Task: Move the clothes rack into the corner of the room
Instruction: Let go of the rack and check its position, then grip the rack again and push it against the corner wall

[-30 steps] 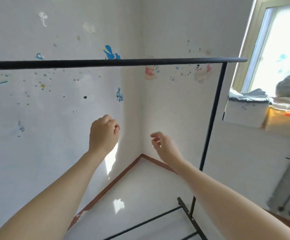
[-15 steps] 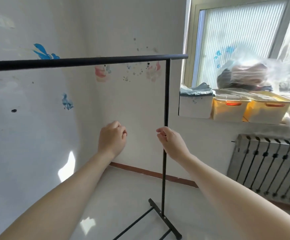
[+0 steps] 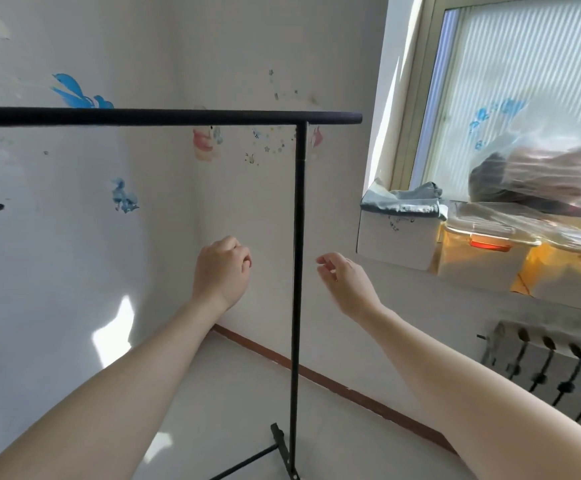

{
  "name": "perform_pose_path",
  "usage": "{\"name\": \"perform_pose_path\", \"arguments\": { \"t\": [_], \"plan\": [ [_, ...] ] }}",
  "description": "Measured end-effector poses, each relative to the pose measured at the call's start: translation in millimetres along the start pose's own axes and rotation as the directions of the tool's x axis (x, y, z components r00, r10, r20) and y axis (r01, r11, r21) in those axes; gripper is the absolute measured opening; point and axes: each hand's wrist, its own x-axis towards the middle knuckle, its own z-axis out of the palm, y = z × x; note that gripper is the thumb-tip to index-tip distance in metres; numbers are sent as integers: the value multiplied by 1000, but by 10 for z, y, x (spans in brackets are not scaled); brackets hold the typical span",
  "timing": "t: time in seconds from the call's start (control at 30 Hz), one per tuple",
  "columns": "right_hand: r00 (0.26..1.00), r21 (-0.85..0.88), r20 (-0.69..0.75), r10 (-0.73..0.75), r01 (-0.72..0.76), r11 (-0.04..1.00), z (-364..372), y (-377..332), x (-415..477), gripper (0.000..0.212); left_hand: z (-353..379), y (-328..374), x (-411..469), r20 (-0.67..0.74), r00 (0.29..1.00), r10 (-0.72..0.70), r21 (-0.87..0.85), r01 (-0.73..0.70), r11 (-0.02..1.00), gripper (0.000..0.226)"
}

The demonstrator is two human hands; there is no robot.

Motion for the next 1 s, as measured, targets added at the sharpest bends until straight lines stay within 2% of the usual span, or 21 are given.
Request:
{"name": "perform_pose_path", "arguments": {
  "t": [0.2,0.47,0.57,0.77,1.0],
  "plan": [
    [999,49,18,-38,37,998,-92,187,489,29,227,74,391,8,999,-34,21,33,999,22],
    [996,60,-12,-89,90,994,-42,320,1051,30,487,89,981,-38,999,-10,4,10,1000,22],
    [993,72,28,-118,116,991,-69,358,1252,35,564,148,1104,-45,999,4,22,-3,1000,22],
    [978,118,103,-182,170,978,-87,330,1726,49,537,245,1386,-132,990,41,195,-14,981,21],
    [925,189,209,-317,280,941,-120,410,2053,51,361,532,1525,-214,976,43,313,27,949,24]
  ]
}}
